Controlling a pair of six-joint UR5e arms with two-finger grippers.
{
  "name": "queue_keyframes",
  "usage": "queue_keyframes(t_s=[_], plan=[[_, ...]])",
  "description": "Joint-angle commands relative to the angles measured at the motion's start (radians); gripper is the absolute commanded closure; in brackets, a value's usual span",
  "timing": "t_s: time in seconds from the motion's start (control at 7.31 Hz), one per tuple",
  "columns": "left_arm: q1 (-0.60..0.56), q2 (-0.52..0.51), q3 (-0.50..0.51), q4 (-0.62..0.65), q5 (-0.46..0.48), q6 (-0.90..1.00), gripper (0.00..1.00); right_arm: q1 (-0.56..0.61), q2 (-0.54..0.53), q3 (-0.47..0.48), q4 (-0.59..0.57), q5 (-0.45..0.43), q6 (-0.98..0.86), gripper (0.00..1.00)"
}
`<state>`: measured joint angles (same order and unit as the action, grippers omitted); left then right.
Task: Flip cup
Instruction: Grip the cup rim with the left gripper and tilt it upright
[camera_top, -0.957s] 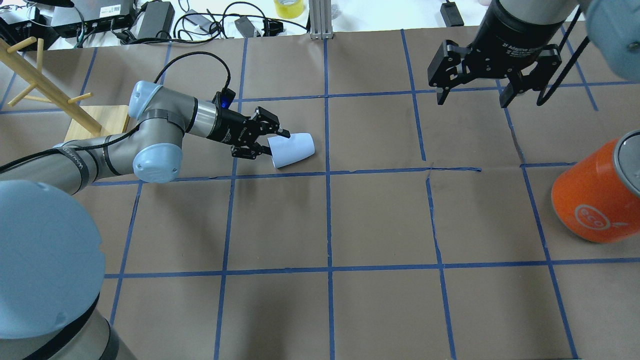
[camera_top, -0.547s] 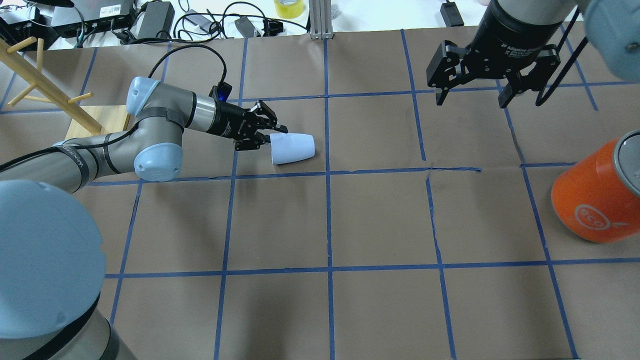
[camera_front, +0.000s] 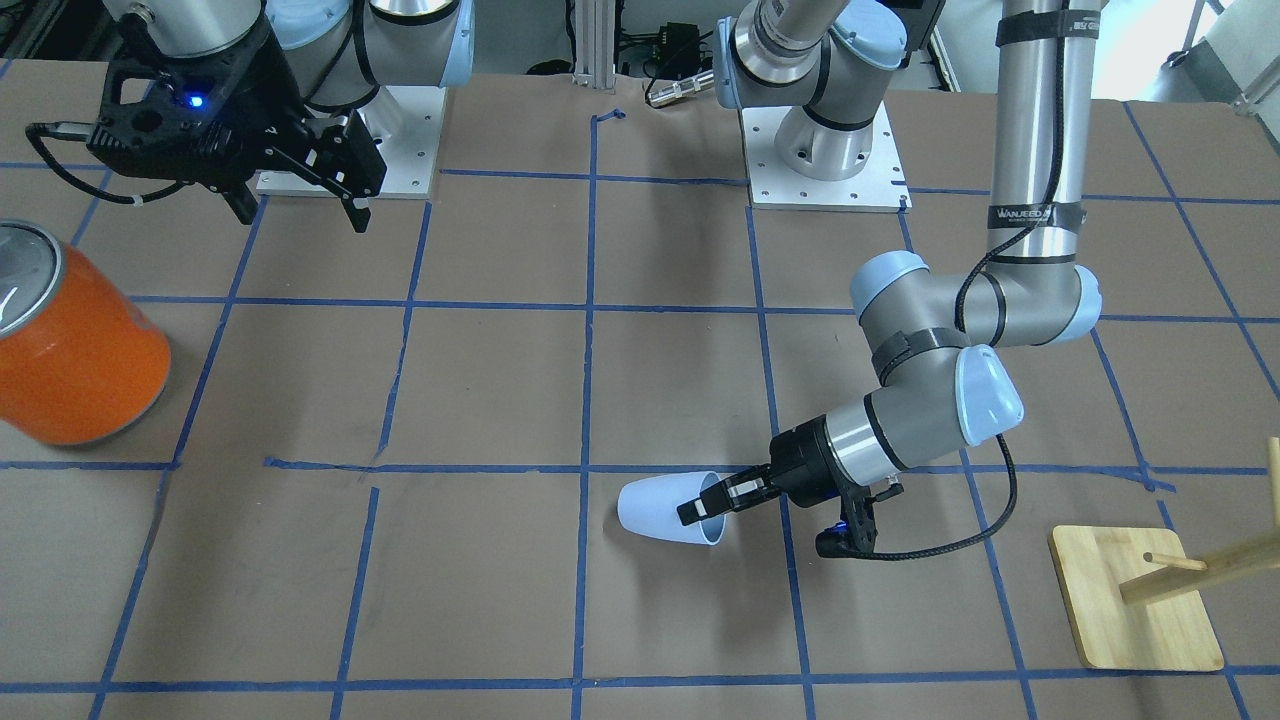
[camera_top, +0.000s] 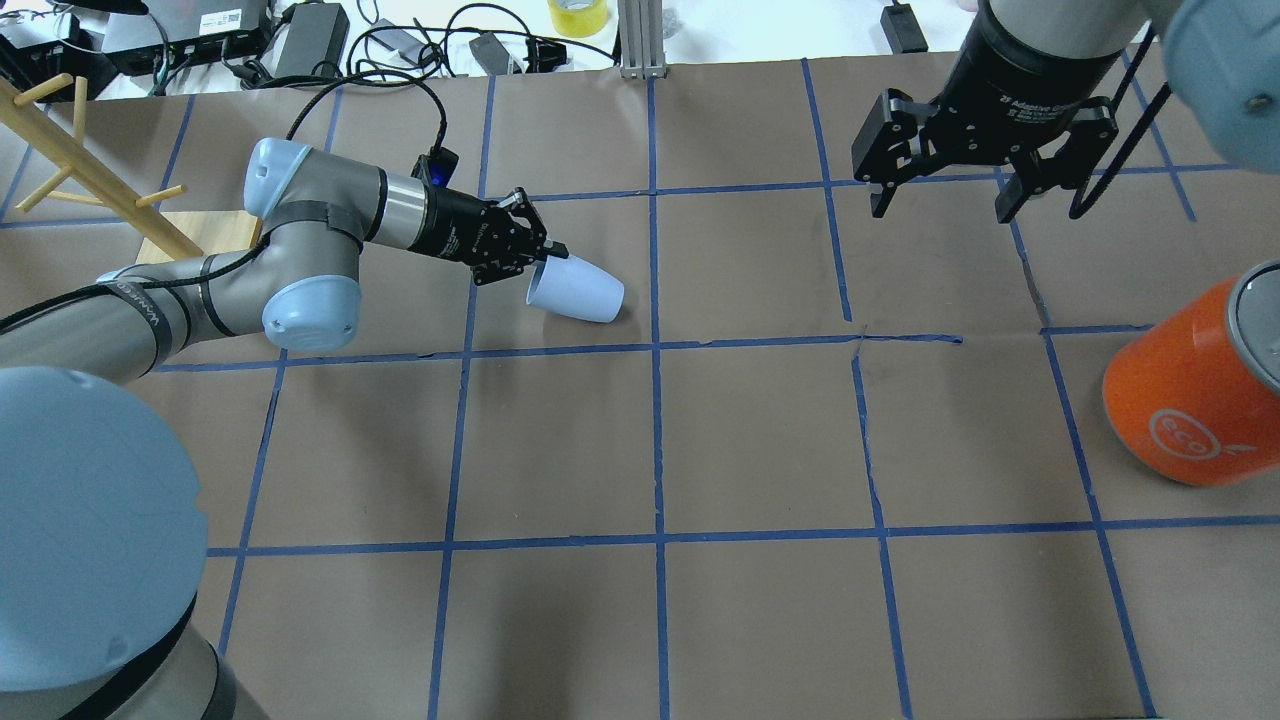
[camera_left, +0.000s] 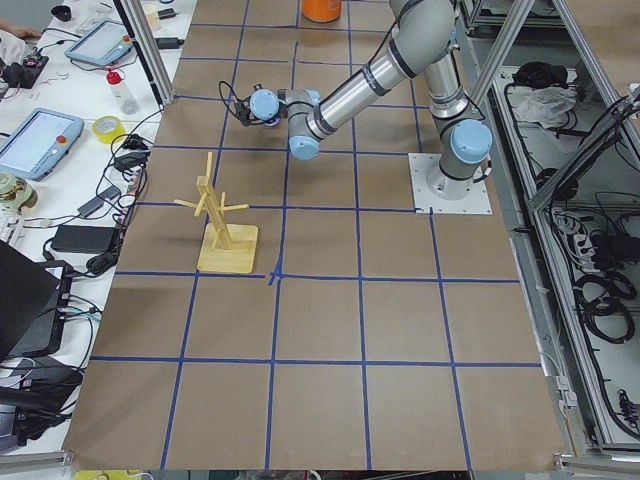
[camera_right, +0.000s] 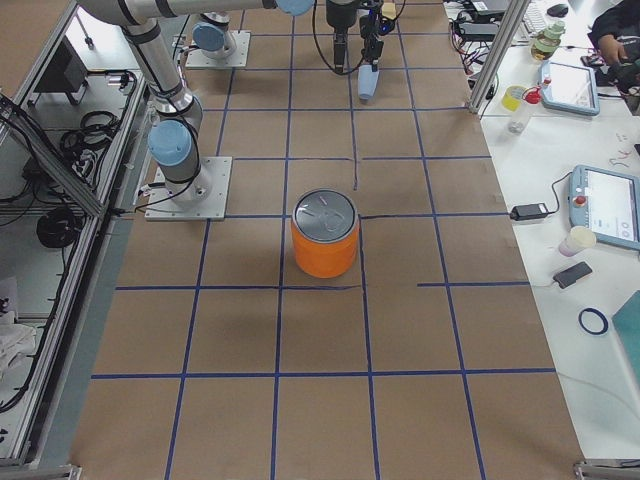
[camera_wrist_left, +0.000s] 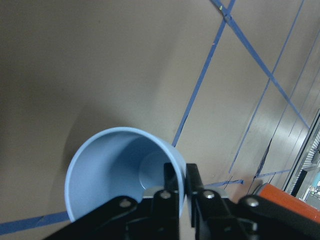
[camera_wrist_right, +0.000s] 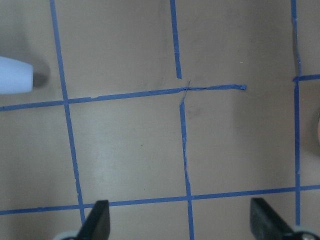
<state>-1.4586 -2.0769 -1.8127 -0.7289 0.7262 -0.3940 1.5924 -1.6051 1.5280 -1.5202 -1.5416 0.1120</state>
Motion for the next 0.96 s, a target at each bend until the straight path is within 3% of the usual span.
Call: queue_keyframes(t_s=[0.0, 0.41, 0.82], plan=[[-0.022, 0.044, 0.080, -0.004, 0.019, -0.141, 1.00, -0.002, -0.009, 0.012, 0.000, 0.000, 0.000, 0.00], [-0.032, 0.081, 0.107, -0.004, 0.255, -0.140, 1.00, -0.002, -0.009, 0.015, 0.000, 0.000, 0.000, 0.00], [-0.037, 0.076, 0.159, -0.059, 0.578, 0.072, 1.00, -0.002, -0.010, 0.017, 0.000, 0.000, 0.000, 0.00]])
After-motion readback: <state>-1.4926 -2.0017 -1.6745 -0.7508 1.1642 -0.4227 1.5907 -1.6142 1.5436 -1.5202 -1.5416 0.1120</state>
